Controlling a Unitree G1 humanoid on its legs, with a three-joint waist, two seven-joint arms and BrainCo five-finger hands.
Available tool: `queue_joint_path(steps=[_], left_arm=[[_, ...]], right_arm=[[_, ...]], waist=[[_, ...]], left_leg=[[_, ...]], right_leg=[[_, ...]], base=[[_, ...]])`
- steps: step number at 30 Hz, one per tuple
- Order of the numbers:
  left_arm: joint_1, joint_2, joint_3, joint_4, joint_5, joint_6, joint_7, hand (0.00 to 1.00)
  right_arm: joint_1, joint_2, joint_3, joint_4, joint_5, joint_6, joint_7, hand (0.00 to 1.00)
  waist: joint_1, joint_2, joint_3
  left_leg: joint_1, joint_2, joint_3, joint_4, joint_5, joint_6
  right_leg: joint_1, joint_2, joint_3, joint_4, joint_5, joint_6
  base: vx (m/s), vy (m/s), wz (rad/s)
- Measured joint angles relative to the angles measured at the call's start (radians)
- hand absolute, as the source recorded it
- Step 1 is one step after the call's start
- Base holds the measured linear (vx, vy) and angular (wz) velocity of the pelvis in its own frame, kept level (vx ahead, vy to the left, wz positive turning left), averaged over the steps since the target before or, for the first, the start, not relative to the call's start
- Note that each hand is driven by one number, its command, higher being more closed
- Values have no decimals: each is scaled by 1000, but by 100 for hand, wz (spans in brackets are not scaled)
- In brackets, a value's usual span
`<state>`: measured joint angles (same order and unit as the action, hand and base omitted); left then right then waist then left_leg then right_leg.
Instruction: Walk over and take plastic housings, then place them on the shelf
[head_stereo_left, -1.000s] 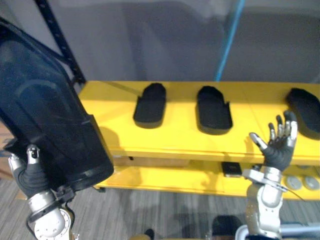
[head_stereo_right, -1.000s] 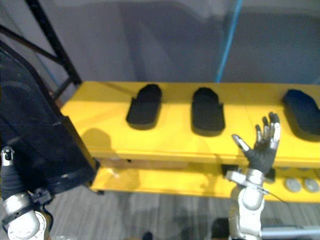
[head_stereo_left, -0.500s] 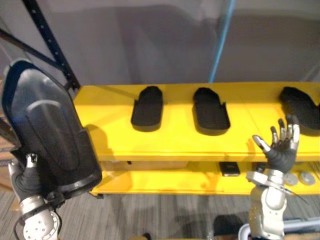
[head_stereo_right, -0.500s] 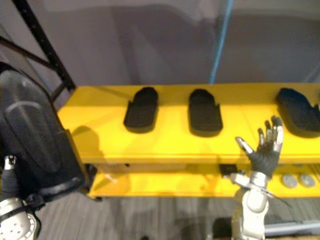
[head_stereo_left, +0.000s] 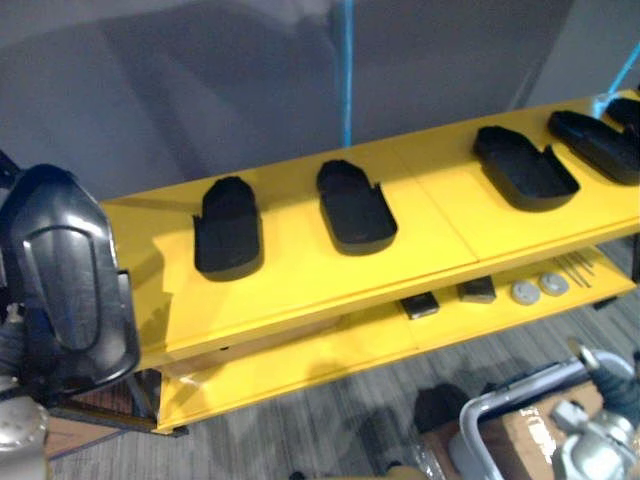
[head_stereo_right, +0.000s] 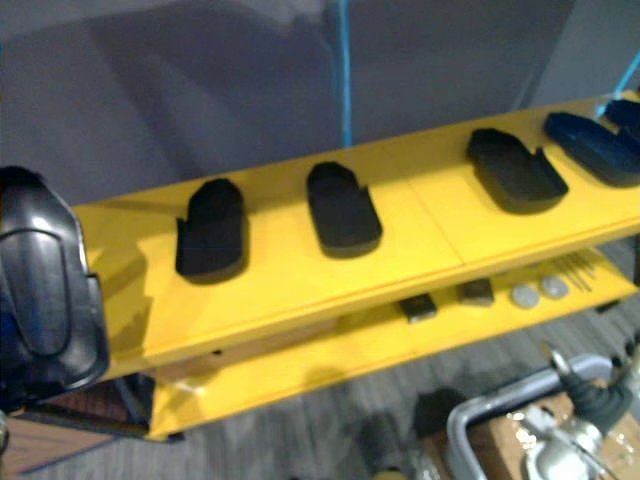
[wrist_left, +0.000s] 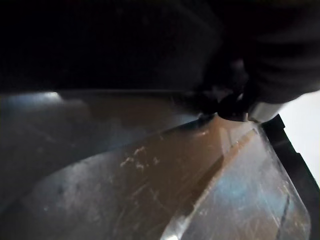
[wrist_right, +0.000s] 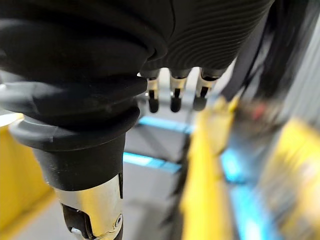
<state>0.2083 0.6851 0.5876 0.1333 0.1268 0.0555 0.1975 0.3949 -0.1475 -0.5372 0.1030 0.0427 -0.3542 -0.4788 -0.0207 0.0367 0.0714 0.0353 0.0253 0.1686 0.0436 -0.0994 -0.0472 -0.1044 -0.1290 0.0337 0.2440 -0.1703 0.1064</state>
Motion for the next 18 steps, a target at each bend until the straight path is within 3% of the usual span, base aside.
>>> queue_joint_path(steps=[2,7,11,18], left_arm=[[-58,109,0,102,3,15,-68,100],[-173,253,-12,261,12,38,-193,100],[-292,316,-68,394,41,64,-257,100],[-428,369,-131,528,36,134,-316,100]], right_arm=[[11,0,-9,86,-12,2,-24,0],[16,1,-9,248,-16,8,-68,0],[17,1,-25,386,26,10,-108,0],[8,0,-67,527,65,37,-84,0]], waist=[[-6,0,-1],[-20,1,0],[-22,1,0],[-24,-8,17]], left_leg=[[-1,2,4,-2,0,0],[-4,3,5,-5,0,0],[-10,3,5,-4,-2,-3],[-40,9,5,30,-17,-4]], right_leg=[[0,2,2,-10,4,0],[6,3,3,-30,16,2],[5,5,4,-40,23,1],[0,10,10,-47,44,0]], base=[[22,-2,-7],[0,0,0],[0,0,0],[-6,0,0]])
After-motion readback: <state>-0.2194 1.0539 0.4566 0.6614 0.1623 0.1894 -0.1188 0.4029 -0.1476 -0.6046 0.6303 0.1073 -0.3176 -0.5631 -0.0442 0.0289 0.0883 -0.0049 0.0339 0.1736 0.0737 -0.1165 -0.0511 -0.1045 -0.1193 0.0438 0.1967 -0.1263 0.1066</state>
